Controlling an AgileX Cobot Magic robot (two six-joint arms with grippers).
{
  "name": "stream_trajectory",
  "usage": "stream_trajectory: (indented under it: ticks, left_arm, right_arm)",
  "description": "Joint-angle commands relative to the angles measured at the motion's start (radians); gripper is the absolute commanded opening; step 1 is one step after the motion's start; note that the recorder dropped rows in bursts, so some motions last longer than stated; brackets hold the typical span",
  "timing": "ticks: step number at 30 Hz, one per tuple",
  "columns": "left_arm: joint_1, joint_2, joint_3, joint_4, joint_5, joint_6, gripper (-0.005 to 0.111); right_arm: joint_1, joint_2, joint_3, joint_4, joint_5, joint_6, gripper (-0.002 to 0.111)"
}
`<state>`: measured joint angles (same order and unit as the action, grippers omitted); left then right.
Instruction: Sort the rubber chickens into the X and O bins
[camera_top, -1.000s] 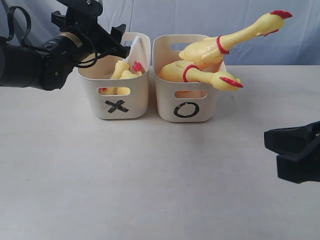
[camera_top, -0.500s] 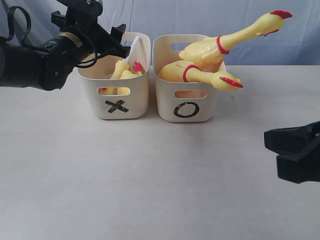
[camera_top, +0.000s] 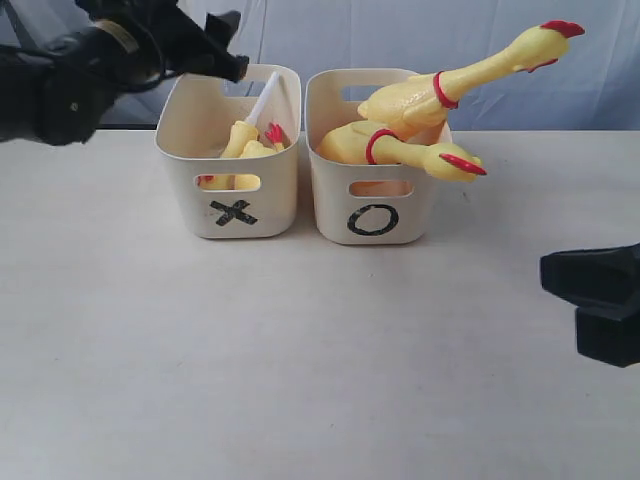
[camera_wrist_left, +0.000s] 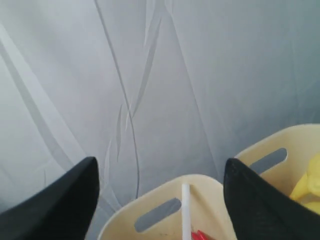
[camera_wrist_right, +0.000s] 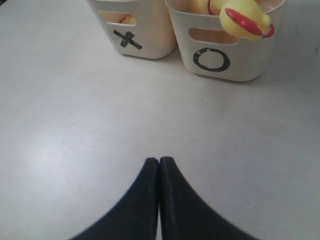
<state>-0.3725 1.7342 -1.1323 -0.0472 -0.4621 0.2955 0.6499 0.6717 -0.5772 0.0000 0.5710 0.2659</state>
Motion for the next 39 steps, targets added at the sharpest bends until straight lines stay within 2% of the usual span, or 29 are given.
stream_trajectory:
  ticks: [1,7,15,18,21,23,25,26,28,30,34,39]
  left_arm:
    - [0.002,-0.179,-0.005,0.001,0.014,-0.003,0.067]
    - [0.002,-0.341,-0.005,0.001,0.014,-0.003,0.067]
    - [0.002,-0.389,-0.005,0.001,0.019,-0.003,0.067]
    - [0.002,-0.462,-0.005,-0.002,0.124,-0.001,0.067]
    - [0.004,-0.527,0.012,-0.002,0.154,-0.001,0.067]
    - [0.028,-0.617,0.065,-0.002,0.141,-0.001,0.067]
    - [0.076,-0.73,0.145,-0.002,0.141,-0.001,0.067]
    - [0.122,-0.813,0.218,-0.002,0.141,-0.001,0.067]
    - [0.192,-0.952,0.333,-0.002,0.141,-0.001,0.067]
    - [0.231,-1.053,0.416,-0.002,0.141,-0.001,0.067]
    - [0.264,-1.22,0.549,-0.002,0.145,-0.001,0.067]
    - [0.264,-1.389,0.644,-0.002,0.151,-0.001,0.067]
  right_arm:
    - [-0.05,-0.084,0.005,0.0,-0.002,-0.003,-0.001]
    - [-0.056,-0.125,0.005,0.0,0.001,-0.003,-0.001]
    - [-0.056,-0.125,0.005,0.0,0.001,-0.003,-0.001]
    - [-0.056,-0.168,0.005,0.0,0.009,-0.003,-0.001]
    - [-0.08,-0.194,0.005,0.01,0.016,-0.003,-0.001]
    - [-0.156,-0.22,0.013,0.012,0.016,-0.003,-0.001]
    - [-0.257,-0.255,0.039,0.012,0.013,-0.003,-0.001]
    - [-0.324,-0.285,0.066,0.012,0.013,-0.003,-0.001]
    - [-0.392,-0.357,0.121,0.012,0.015,-0.003,-0.001]
    - [-0.429,-0.409,0.162,0.012,0.015,-0.003,-0.001]
    - [-0.48,-0.482,0.231,0.005,0.001,-0.003,-0.001]
    - [-0.51,-0.547,0.279,0.0,-0.04,-0.003,-0.001]
